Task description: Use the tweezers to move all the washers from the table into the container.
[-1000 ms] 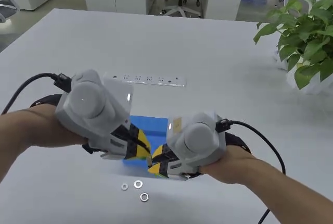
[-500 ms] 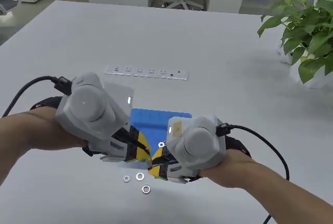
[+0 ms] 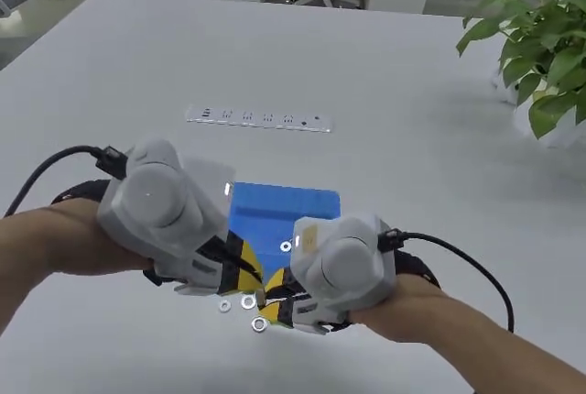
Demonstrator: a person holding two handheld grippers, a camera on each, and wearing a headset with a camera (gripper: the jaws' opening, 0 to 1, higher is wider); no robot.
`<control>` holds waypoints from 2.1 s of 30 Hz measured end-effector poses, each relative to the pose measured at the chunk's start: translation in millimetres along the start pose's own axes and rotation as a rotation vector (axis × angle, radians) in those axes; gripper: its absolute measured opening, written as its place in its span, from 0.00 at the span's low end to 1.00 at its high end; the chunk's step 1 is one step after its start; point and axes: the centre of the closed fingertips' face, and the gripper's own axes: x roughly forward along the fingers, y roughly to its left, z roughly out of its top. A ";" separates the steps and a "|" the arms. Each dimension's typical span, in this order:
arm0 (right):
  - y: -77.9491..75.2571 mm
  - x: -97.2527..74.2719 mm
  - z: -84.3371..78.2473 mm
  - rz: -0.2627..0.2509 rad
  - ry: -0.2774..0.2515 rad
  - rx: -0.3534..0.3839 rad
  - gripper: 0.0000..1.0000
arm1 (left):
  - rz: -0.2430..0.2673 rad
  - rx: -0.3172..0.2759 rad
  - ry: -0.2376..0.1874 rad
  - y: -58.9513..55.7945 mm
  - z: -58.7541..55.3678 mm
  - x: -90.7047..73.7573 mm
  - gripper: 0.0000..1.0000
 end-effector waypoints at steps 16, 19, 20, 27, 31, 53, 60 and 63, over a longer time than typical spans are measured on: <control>7.2 9.9 -5.5 0.015 -0.011 0.017 0.13 | -0.021 -0.017 0.008 -6.7 -11.2 6.8 0.06; 8.1 11.4 -5.3 0.017 -0.013 0.017 0.13 | -0.024 -0.022 0.004 -7.0 -11.6 8.1 0.06; 8.5 12.1 -5.8 0.019 -0.012 0.017 0.13 | -0.026 -0.022 0.003 -7.2 -12.3 8.9 0.06; 11.0 14.2 -7.3 0.022 -0.016 0.027 0.13 | -0.032 -0.029 -0.009 -7.9 -10.6 9.1 0.06; 11.8 14.1 -8.1 0.022 -0.015 0.025 0.13 | -0.034 -0.030 -0.012 -9.0 -10.3 8.7 0.06; 11.6 17.1 -8.8 0.031 -0.018 0.038 0.12 | -0.037 -0.040 -0.012 -7.7 -13.7 8.6 0.06; 11.9 16.7 -9.7 0.035 -0.010 0.035 0.10 | -0.043 -0.036 -0.018 -8.1 -11.7 10.2 0.06; 12.2 16.3 -10.0 0.035 -0.009 0.036 0.10 | -0.045 -0.036 -0.019 -8.3 -11.4 10.6 0.06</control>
